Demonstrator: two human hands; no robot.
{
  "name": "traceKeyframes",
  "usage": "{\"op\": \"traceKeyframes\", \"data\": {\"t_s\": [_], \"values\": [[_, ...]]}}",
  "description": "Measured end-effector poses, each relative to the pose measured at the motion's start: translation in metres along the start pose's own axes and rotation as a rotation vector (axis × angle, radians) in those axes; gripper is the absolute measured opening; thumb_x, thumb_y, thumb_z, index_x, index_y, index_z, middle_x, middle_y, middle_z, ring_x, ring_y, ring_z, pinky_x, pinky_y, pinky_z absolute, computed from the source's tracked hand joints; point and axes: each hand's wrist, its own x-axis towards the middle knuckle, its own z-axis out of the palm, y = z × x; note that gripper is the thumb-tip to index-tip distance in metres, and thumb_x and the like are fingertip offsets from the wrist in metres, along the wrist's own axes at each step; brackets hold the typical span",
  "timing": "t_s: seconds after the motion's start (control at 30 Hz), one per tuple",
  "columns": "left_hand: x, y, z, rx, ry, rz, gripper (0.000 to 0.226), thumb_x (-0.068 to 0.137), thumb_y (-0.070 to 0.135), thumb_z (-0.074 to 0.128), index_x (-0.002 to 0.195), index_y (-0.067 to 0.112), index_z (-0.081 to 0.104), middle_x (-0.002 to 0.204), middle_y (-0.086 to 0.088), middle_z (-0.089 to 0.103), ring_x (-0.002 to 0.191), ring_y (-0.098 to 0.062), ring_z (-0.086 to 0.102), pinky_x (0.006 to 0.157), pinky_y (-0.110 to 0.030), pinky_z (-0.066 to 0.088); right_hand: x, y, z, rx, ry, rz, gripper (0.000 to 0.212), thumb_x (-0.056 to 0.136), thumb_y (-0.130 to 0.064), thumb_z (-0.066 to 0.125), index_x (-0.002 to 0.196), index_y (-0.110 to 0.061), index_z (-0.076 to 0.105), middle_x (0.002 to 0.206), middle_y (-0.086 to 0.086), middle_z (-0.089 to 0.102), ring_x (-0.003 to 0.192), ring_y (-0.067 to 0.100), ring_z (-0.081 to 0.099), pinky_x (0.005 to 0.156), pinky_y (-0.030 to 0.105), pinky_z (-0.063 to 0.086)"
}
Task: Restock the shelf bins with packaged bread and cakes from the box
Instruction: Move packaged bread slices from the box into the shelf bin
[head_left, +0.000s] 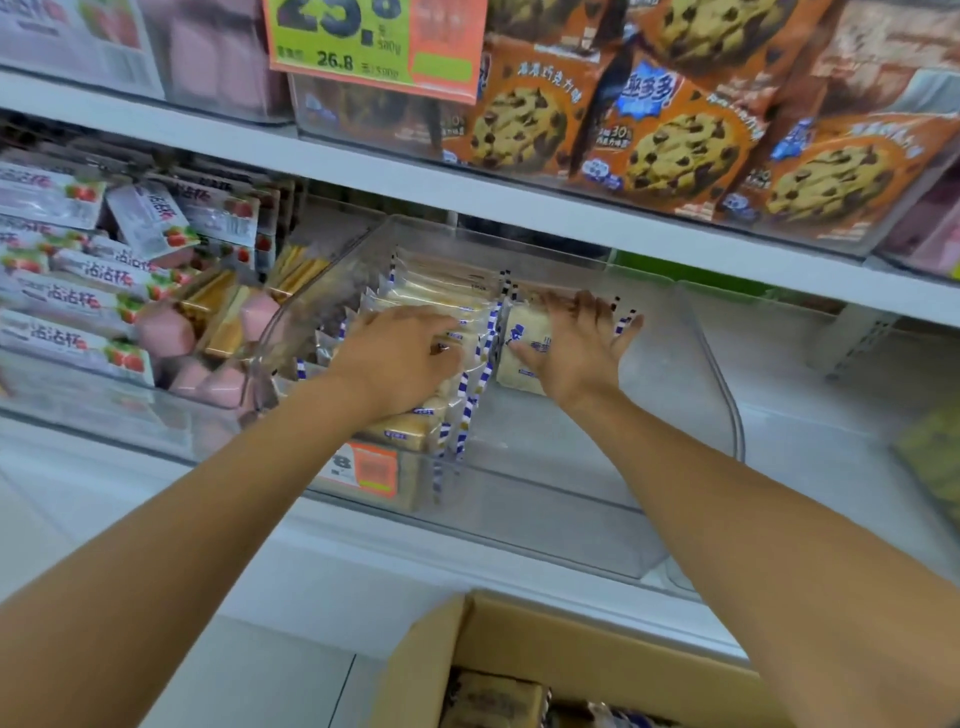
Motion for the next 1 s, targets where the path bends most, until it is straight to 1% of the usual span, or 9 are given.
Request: {"op": "traceKeyframes", "data": {"t_s": [0.23,0.37,0.4,0.47,0.53,0.63,0.73,0.87,1.0], "values": [[-0.004,0.006,-0.005,-0.029,0.005,-0.005,0.047,0.099,0.046,0.044,0.143,0.031,0.048,0.154,0.004,0.041,0.142,-0.017,0.035,0.119,-0.044,0.022,-0.003,0.000,-0.011,-0.077,-0.016,-0.033,0.082,0.080,-0.078,0.046,0.148,-0.037,0.028,0.153,0.013,0.029,0.149,0.032,0.009,0.109,0.066,-0.015],[-0.008,0.011,-0.013,-0.101,-0.032,-0.047,0.045,0.097,0.044,0.050,0.140,0.029,0.051,0.146,0.001,0.052,0.131,-0.019,0.049,0.114,-0.041,0.032,-0.009,0.002,-0.027,-0.130,-0.054,-0.071,0.087,0.083,-0.075,0.046,0.153,-0.032,0.020,0.160,0.012,0.019,0.151,0.031,0.003,0.111,0.061,-0.017],[-0.010,0.013,-0.016,-0.120,-0.031,-0.066,0.043,0.097,0.042,0.052,0.138,0.029,0.053,0.137,-0.001,0.059,0.120,-0.019,0.058,0.109,-0.037,0.038,-0.011,0.003,-0.033,-0.117,-0.067,-0.069,0.083,0.086,-0.069,0.049,0.154,-0.030,0.021,0.161,0.013,0.018,0.150,0.032,0.004,0.114,0.059,-0.012],[-0.015,0.018,-0.021,-0.161,-0.002,-0.115,0.034,0.096,0.036,0.054,0.130,0.028,0.058,0.112,-0.003,0.071,0.085,-0.018,0.068,0.082,-0.027,0.048,-0.017,0.004,-0.045,-0.011,-0.055,-0.076,0.074,0.090,-0.057,0.056,0.151,-0.026,0.028,0.157,0.016,0.025,0.148,0.033,0.015,0.121,0.049,0.005],[-0.025,0.025,-0.026,-0.204,0.037,-0.151,0.025,0.095,0.029,0.056,0.118,0.027,0.063,0.099,-0.004,0.072,0.070,-0.020,0.066,0.065,-0.027,0.050,-0.032,0.002,-0.059,0.214,-0.040,-0.098,0.061,0.092,-0.041,0.062,0.145,-0.018,0.041,0.145,0.017,0.041,0.137,0.033,0.034,0.112,0.037,0.028],[-0.048,0.046,-0.033,-0.196,0.125,-0.141,0.012,0.090,0.024,0.057,0.097,0.023,0.067,0.100,-0.002,0.070,0.087,-0.025,0.065,0.078,-0.036,0.054,-0.068,0.000,-0.087,0.443,-0.055,-0.152,0.032,0.092,-0.020,0.062,0.123,-0.012,0.059,0.125,0.014,0.055,0.109,0.030,0.057,0.086,0.032,0.045],[-0.086,0.085,-0.038,-0.209,0.150,-0.098,0.005,0.088,0.021,0.058,0.086,0.021,0.062,0.090,0.001,0.067,0.084,-0.023,0.062,0.076,-0.037,0.053,-0.119,0.006,-0.119,0.473,-0.019,-0.196,0.015,0.088,-0.014,0.060,0.102,-0.013,0.063,0.104,0.008,0.062,0.088,0.028,0.061,0.075,0.035,0.048],[-0.145,0.134,-0.017,-0.203,0.016,-0.070,0.008,0.088,0.021,0.059,0.080,0.021,0.058,0.081,0.006,0.062,0.081,-0.020,0.061,0.082,-0.040,0.051,-0.201,0.033,-0.136,0.492,-0.090,-0.244,0.016,0.084,-0.013,0.061,0.099,-0.015,0.064,0.091,0.003,0.064,0.085,0.025,0.060,0.071,0.036,0.050],[-0.199,0.152,0.039,-0.264,-0.283,-0.103,0.008,0.091,0.024,0.060,0.089,0.022,0.067,0.095,0.004,0.065,0.092,-0.018,0.063,0.085,-0.037,0.052,-0.285,0.094,-0.102,0.490,-0.453,-0.153,0.016,0.090,-0.014,0.058,0.105,-0.017,0.064,0.100,0.002,0.066,0.092,0.023,0.061,0.080,0.037,0.051]]}}
